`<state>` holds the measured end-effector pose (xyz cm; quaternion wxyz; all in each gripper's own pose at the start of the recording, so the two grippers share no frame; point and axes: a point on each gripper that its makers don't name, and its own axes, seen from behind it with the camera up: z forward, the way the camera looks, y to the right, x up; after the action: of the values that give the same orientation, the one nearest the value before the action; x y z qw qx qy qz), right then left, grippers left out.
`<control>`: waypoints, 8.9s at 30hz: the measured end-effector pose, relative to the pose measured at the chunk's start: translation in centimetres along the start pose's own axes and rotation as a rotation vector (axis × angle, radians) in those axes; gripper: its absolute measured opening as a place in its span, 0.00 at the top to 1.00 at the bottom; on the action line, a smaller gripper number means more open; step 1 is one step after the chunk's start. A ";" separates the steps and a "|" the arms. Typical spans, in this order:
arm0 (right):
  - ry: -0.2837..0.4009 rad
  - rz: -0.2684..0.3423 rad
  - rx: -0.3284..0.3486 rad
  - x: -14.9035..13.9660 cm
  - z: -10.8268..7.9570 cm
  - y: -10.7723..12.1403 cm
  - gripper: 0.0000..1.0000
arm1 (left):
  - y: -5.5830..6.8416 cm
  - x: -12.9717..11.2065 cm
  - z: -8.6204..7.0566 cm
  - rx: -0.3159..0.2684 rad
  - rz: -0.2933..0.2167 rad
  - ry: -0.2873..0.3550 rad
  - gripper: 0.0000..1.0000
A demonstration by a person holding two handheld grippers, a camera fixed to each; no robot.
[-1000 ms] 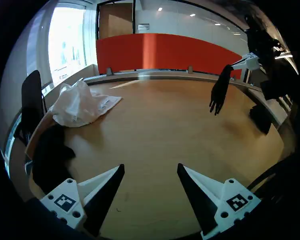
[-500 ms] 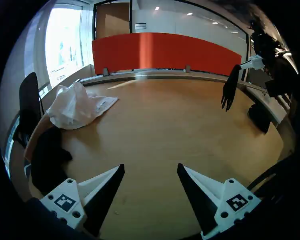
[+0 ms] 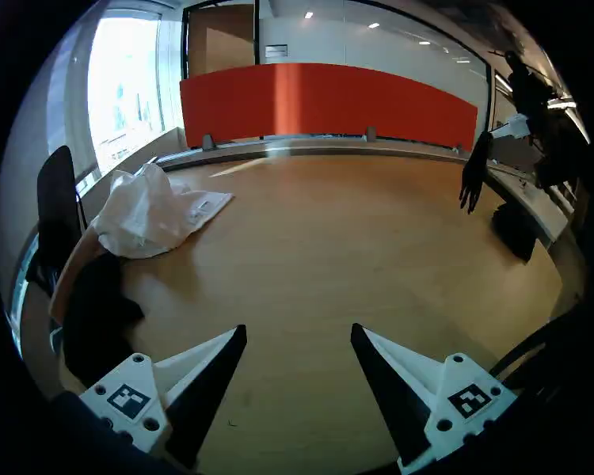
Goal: Fold towel
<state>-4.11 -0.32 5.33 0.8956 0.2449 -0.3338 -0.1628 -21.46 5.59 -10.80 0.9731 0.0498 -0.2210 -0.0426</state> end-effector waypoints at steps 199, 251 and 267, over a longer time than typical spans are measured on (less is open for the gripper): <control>-0.164 0.527 -0.485 -27.7 -11.0 13.0 0.00 | 1.3 -0.6 -1.0 0.003 0.038 -0.029 0.02; 0.522 0.484 -0.624 -8.0 -14.3 12.2 0.00 | 1.4 0.6 -0.7 0.007 0.010 0.006 0.02; 0.564 0.428 -0.528 -3.4 -11.9 7.6 0.00 | -0.3 4.7 0.1 0.030 -0.010 0.104 0.02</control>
<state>2.50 11.46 -0.09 0.9971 -0.0320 -0.0667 0.0199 -17.31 4.82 -8.77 0.9821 0.0675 -0.1707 -0.0415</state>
